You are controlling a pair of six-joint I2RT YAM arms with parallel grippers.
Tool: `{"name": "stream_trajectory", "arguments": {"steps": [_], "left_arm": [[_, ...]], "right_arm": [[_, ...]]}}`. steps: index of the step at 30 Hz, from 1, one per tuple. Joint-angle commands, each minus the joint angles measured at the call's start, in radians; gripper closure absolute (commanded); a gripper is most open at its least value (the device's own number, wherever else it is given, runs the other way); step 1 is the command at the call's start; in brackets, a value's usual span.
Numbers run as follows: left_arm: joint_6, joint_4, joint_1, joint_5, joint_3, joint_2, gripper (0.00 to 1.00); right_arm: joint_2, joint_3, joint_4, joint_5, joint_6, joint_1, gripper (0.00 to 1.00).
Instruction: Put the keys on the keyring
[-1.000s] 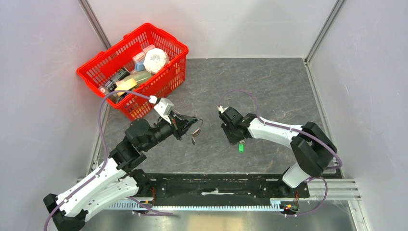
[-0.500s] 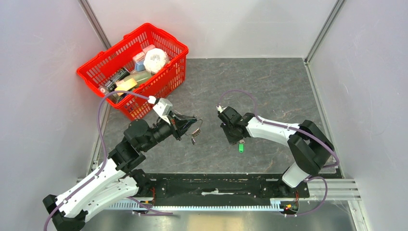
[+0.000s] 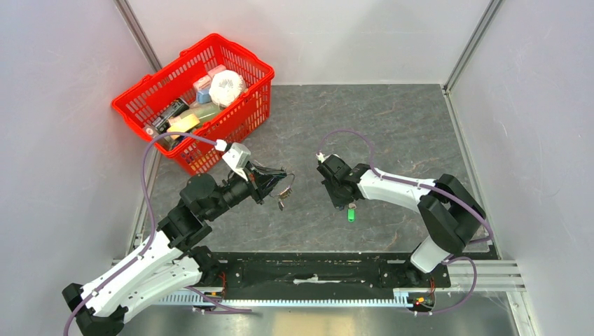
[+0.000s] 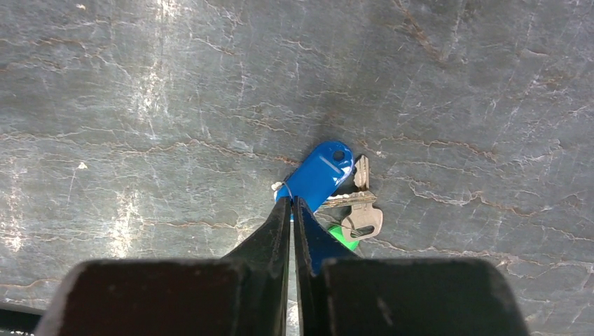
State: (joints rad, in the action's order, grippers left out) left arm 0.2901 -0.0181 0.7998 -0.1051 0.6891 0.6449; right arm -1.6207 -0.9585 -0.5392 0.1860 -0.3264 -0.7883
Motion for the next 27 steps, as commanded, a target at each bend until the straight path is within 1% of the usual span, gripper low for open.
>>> {"name": "stream_trajectory", "arguments": {"steps": [1,3,7,14,19,24,27], "left_arm": [[0.015,0.024,-0.003,0.01,0.041,-0.017,0.98],[0.015,0.024,-0.004,0.009,0.041,-0.019,0.98],[0.017,0.024,-0.003,0.004,0.041,-0.029,0.98],[0.017,0.024,-0.003,-0.003,0.049,-0.036,0.98],[0.018,0.024,-0.004,-0.011,0.053,-0.034,0.98],[0.011,0.024,-0.002,-0.027,0.056,-0.037,0.98],[0.008,0.024,-0.003,-0.037,0.055,-0.036,0.98]], "right_arm": [[-0.008,-0.039,-0.002,0.004,-0.018,-0.004,0.95],[-0.005,-0.041,-0.002,-0.014,-0.02,-0.004,1.0],[0.032,-0.046,-0.001,-0.045,-0.025,-0.003,1.0],[0.231,-0.094,-0.046,-0.086,-0.029,-0.005,1.0],[0.344,-0.154,-0.064,-0.164,0.01,-0.014,1.0],[0.403,-0.224,-0.082,-0.183,0.073,-0.049,1.0],[0.43,-0.256,-0.082,-0.233,0.115,-0.072,1.0]]}}
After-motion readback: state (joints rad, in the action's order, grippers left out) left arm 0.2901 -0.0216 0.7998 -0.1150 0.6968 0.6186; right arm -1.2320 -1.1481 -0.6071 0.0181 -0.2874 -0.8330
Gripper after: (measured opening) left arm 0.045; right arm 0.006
